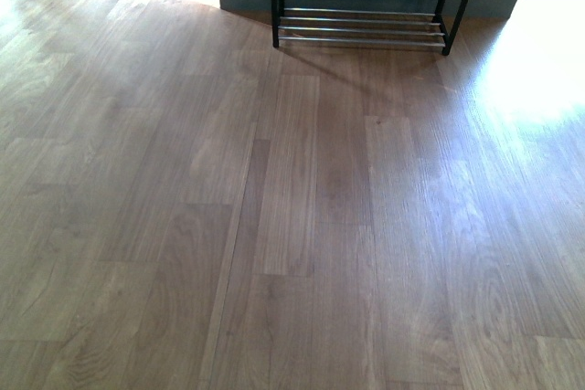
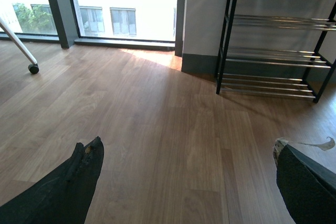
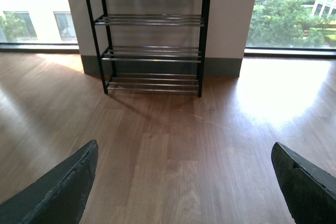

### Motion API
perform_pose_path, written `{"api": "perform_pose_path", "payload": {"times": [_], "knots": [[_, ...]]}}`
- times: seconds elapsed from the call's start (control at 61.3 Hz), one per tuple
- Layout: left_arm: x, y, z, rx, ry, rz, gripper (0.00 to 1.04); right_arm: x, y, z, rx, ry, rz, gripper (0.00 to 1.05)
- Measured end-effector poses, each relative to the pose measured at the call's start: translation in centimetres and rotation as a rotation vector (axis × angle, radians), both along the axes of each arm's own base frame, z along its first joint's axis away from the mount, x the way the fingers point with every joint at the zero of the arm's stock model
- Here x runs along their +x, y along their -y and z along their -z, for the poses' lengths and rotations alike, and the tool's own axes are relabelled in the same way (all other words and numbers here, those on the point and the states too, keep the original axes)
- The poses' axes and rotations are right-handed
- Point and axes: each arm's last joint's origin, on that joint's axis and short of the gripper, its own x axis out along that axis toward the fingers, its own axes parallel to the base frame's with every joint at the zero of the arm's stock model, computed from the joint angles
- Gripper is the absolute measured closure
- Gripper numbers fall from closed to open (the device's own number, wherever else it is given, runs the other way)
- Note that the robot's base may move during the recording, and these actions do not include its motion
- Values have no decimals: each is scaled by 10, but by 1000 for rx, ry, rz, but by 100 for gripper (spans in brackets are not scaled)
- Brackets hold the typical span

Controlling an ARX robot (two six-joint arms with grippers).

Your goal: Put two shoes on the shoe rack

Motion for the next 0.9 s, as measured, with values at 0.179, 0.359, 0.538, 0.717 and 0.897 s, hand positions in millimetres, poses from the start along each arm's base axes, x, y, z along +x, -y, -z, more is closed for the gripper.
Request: {"api": "perform_pose_path", "payload": {"times": [0.179,0.359,0.538,0.717,0.897], "knots": [[0,0,0,0,0,0,9,0,0,0,0,0,0,9],[0,0,0,0,0,0,9,0,0,0,0,0,0,9],[0,0,0,0,0,0,9,0,0,0,0,0,0,9],[0,0,0,0,0,0,9,0,0,0,0,0,0,9],[0,0,0,0,0,0,9,0,0,0,0,0,0,9]]}}
